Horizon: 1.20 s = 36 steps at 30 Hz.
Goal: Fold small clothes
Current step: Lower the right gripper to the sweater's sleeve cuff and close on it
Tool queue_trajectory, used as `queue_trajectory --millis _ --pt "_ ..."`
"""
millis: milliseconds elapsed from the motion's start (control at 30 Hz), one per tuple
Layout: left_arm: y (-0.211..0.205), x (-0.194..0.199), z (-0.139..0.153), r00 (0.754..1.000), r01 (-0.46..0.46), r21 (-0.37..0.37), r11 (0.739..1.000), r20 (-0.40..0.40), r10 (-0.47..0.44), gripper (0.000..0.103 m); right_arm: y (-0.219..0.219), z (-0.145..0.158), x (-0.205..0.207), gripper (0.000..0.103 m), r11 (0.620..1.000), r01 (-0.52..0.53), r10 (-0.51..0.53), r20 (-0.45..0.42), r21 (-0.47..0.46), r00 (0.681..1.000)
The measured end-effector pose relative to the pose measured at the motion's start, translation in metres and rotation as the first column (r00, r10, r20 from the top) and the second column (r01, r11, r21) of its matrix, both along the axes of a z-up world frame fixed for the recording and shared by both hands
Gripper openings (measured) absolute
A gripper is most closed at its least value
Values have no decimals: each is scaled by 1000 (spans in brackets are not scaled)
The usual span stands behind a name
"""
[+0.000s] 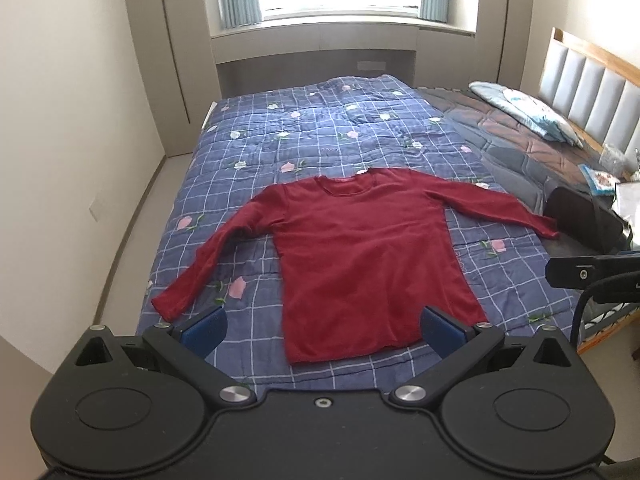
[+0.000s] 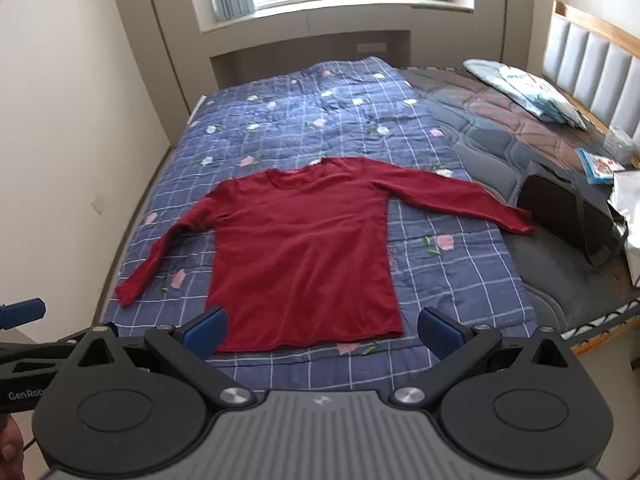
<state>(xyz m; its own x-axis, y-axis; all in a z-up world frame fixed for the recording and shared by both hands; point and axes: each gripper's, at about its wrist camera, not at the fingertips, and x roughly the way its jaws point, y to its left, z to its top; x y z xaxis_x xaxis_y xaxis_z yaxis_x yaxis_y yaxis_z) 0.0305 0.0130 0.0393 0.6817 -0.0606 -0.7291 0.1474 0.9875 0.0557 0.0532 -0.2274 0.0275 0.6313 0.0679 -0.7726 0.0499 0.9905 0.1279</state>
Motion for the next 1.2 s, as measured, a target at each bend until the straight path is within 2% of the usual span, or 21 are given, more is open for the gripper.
queue_trajectory --millis 167,367,700,900,1200 --pt "-7 18 -4 999 4 14 1000 -52 -3 102 -10 -8 10 103 1000 24 -24 -29 13 999" --pt "-10 47 -24 987 -38 37 999 -154 43 102 -23 -22 36 103 1000 23 -21 -87 17 996" --pt "-42 122 -57 945 -109 106 988 -297 136 102 -71 -62 123 103 998 -15 26 -178 64 984" --pt "-77 186 -84 910 -138 158 978 -369 188 102 -125 -111 191 103 996 3 22 -259 93 966" --pt "-136 281 -150 873 -151 196 969 -433 224 102 -215 -195 283 103 978 161 -107 -340 134 934"
